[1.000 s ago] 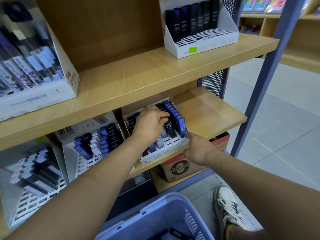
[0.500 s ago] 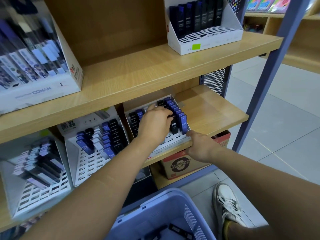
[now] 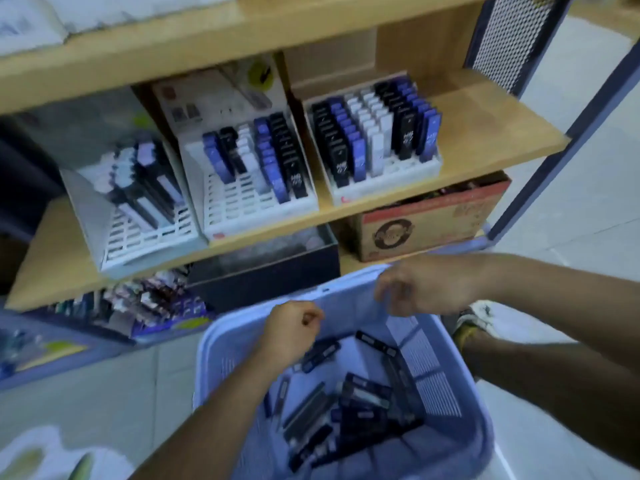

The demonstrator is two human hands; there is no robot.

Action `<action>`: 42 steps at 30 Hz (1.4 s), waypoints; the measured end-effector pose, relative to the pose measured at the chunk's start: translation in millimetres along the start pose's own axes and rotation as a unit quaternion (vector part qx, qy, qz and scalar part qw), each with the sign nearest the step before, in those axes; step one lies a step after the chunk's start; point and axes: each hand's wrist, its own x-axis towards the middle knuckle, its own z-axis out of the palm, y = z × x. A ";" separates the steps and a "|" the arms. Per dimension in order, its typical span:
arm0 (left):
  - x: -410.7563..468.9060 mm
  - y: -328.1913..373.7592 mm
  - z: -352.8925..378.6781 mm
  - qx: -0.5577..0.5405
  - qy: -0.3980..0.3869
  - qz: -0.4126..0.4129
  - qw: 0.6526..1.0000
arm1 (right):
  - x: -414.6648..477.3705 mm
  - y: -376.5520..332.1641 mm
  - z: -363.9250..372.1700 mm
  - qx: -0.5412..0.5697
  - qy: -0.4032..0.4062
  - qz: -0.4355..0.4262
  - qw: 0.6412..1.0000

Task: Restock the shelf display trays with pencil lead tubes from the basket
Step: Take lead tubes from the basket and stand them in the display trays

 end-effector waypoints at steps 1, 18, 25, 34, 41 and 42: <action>-5.2 -20.3 11.3 0.012 -0.004 -0.029 0.999 | 8.9 3.5 16.8 -0.004 -0.023 0.005 1.000; -15.5 -142.6 156.3 0.195 -0.193 -0.113 0.955 | 133.8 48.4 281.9 0.037 -0.005 0.127 0.991; -20.7 -147.2 173.7 0.187 -0.175 -0.115 0.960 | 157.3 48.2 294.8 0.019 -0.030 0.146 0.989; -20.2 -141.2 164.7 0.042 -0.155 -0.174 0.972 | 157.9 43.4 284.5 0.155 -0.060 0.172 0.971; -14.8 -110.5 123.7 -0.397 -0.113 -0.370 0.832 | 150.4 30.4 247.0 0.527 0.037 0.289 0.799; -16.6 -100.8 118.4 -0.446 -0.108 -0.373 0.806 | 146.0 21.1 241.6 0.568 0.046 0.282 0.772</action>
